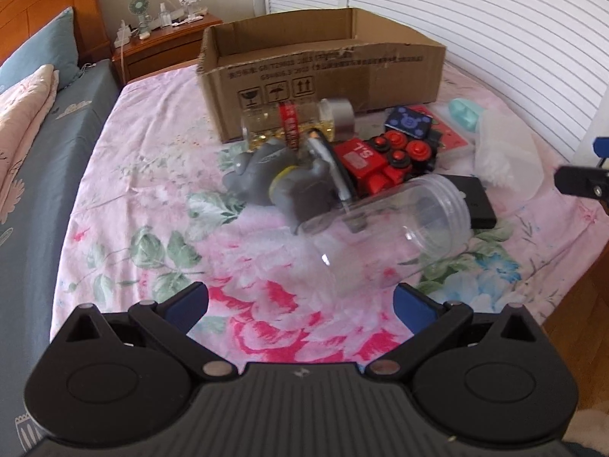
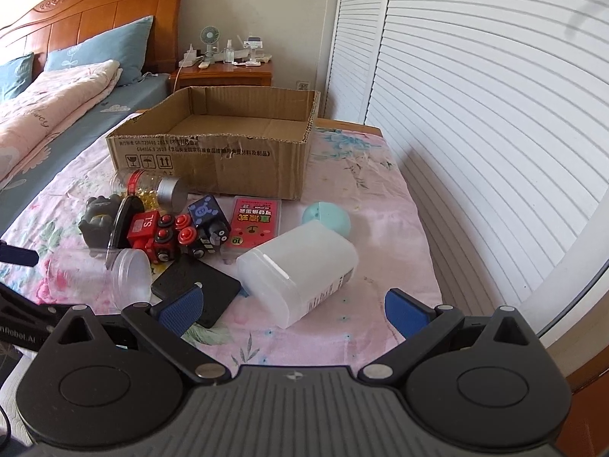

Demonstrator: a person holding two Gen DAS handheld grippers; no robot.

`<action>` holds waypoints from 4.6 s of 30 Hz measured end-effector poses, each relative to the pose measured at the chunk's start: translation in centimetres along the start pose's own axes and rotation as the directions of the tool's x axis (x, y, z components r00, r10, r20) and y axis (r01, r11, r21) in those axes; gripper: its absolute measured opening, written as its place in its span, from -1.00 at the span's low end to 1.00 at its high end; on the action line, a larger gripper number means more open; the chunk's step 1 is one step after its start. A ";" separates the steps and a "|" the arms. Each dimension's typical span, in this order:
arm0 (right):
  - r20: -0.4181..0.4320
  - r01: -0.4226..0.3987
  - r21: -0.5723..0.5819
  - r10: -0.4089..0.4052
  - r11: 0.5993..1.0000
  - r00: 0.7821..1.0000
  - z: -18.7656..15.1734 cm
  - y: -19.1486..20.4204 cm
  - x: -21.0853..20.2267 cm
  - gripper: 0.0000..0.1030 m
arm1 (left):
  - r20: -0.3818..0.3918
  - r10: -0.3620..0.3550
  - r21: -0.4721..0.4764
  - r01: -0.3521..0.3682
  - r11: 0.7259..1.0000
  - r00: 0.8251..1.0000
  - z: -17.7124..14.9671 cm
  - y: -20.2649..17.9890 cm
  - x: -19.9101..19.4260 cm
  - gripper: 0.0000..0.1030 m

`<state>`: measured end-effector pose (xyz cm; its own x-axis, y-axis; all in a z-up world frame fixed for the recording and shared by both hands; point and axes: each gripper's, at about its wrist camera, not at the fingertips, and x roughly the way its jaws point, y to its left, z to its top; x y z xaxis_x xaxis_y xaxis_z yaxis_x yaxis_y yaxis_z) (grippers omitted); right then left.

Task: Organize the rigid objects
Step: 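Close the left gripper on the clear plastic jar while the right tool approaches the white bottle, then lift the clear jar with the left gripper while the right gripper grasps the white bottle, then drop the clear jar into the box with the left gripper while the right drops the white bottle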

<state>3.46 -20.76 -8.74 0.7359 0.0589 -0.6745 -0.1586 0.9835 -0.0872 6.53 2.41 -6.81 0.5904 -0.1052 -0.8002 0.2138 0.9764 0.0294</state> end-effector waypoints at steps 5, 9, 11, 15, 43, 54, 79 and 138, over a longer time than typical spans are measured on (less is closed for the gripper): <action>-0.025 -0.024 -0.047 0.023 0.999 0.999 -0.9 0.4 1.0 1.00 | 0.006 0.036 -0.037 -0.036 0.999 0.999 0.3 1.7 0.3 0.99; -0.057 -0.037 -0.060 0.034 0.997 0.998 -1.6 0.4 2.1 1.00 | 0.012 0.108 -0.036 -0.108 0.994 0.994 0.6 2.5 0.8 0.99; -0.067 -0.046 -0.060 0.042 0.997 0.997 -1.8 0.2 2.6 1.00 | 0.011 0.106 -0.022 -0.106 0.994 0.994 0.5 2.5 0.8 0.99; -0.080 -0.065 -0.047 0.061 0.997 0.995 -2.2 -0.3 3.3 1.00 | -0.026 0.079 -0.005 -0.079 0.997 0.997 -0.4 2.1 0.5 0.99; -0.050 -0.160 -0.085 0.157 0.983 0.986 -4.2 -2.1 4.9 1.00 | -0.059 -0.043 -0.030 0.041 0.999 0.997 3.4 -3.7 2.1 0.98; -0.014 -0.231 -0.163 0.232 0.959 0.973 -1.3 -4.0 3.4 1.00 | -0.071 -0.015 -0.034 0.012 0.999 0.997 1.1 -0.1 2.0 0.99; -0.225 -0.308 -0.140 0.272 0.941 0.935 3.0 -2.1 7.4 1.00 | -0.014 -0.048 -0.023 0.048 0.999 0.999 1.1 0.4 1.4 0.98; -0.075 -0.213 -0.134 0.204 0.968 0.976 15.5 0.0 5.3 0.68 | 0.089 -0.059 0.051 0.054 0.997 0.994 21.9 2.8 2.8 0.78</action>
<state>17.53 -17.85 -0.95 0.6364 0.2452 -0.7314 -0.3982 0.9165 -0.0391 25.78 0.72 4.13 0.6439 -0.1789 -0.7439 0.2848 0.9585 0.0160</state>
